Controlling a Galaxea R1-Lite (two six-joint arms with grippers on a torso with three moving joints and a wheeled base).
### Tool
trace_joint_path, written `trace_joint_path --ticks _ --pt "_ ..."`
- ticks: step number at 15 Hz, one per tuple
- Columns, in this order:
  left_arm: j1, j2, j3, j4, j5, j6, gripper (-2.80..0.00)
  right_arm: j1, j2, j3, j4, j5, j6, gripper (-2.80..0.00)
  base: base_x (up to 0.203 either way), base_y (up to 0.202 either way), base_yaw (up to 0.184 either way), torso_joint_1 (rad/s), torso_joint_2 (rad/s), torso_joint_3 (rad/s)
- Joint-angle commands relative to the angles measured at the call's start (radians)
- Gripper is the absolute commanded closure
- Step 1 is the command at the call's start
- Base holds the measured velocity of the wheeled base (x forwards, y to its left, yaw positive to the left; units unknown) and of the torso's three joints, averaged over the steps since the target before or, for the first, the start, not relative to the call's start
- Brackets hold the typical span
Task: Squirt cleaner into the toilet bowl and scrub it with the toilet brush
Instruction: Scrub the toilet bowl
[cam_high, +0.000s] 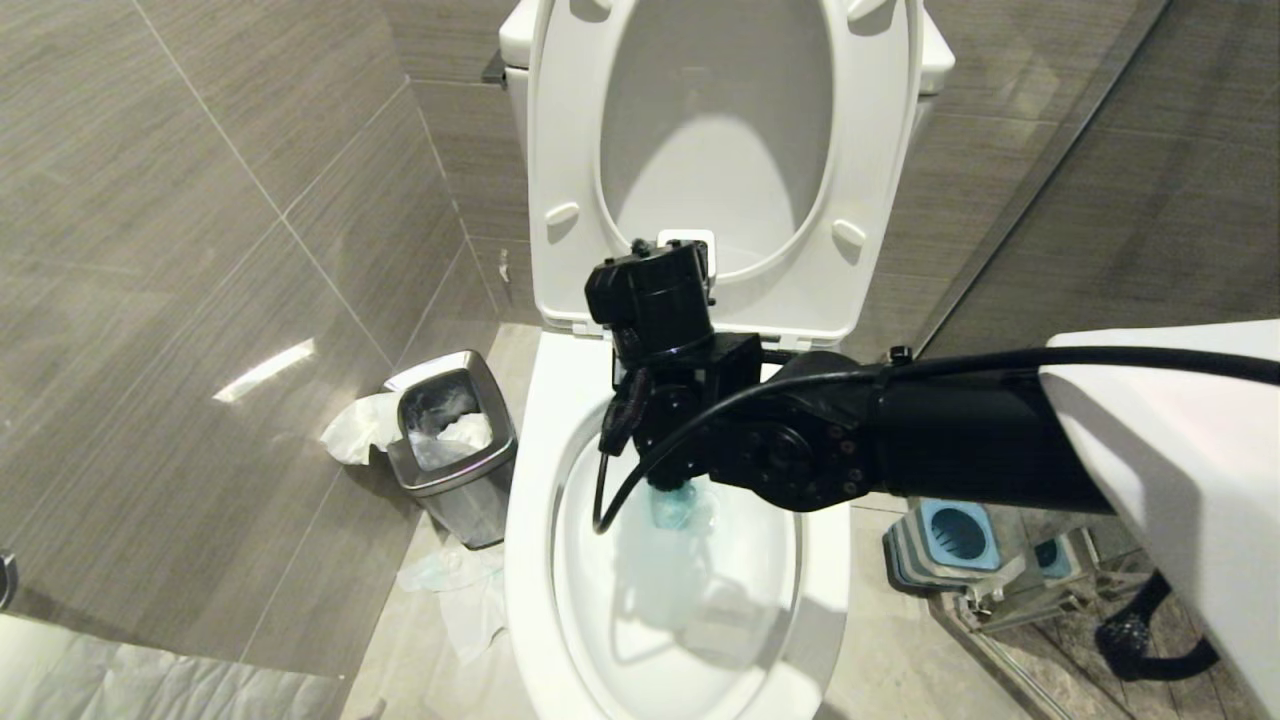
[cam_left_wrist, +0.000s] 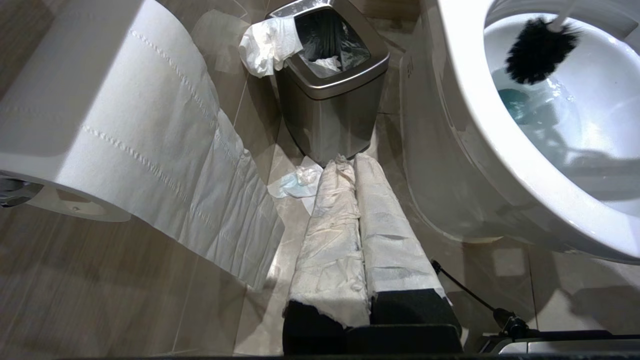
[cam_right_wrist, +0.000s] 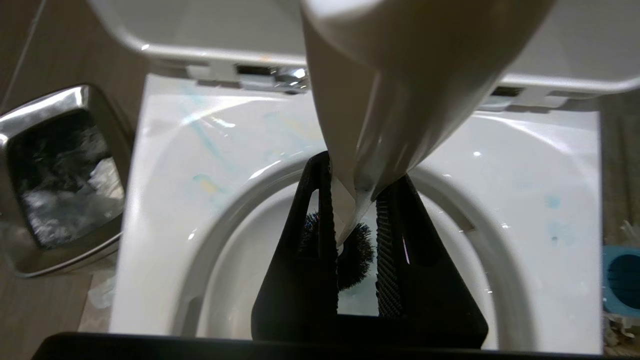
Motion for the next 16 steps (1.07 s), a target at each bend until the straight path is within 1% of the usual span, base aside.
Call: trace_joint_path --ticks 1,5,6,8,12,16 --pt "0.0 0.0 0.003 0.0 -0.001 0.0 0.0 0.026 0.062 -0.04 0.002 -0.004 -0.002 0.0 0.0 0.0 0.0 0.0 0.0 0.0" --pt "0.0 0.0 0.003 0.0 -0.001 0.0 0.0 0.113 0.061 -0.022 0.004 -0.006 -0.002 0.0 0.0 0.0 0.0 0.0 0.0 0.0" --pt "0.0 0.0 0.003 0.0 0.0 0.0 0.0 0.117 0.051 -0.022 0.006 -0.007 -0.006 0.0 0.0 0.0 0.0 0.0 0.0 0.0" --pt "0.0 0.0 0.003 0.0 0.001 0.0 0.0 0.115 0.021 -0.024 0.023 -0.006 -0.022 0.0 0.0 0.0 0.0 0.0 0.0 0.0" --pt "0.0 0.0 0.003 0.0 0.001 0.0 0.0 0.101 -0.06 -0.023 0.087 -0.001 -0.027 0.0 0.0 0.0 0.0 0.0 0.0 0.0" --pt "0.0 0.0 0.003 0.0 0.001 0.0 0.0 0.072 -0.054 -0.007 0.107 0.004 -0.034 0.0 0.0 0.0 0.0 0.0 0.0 0.0"
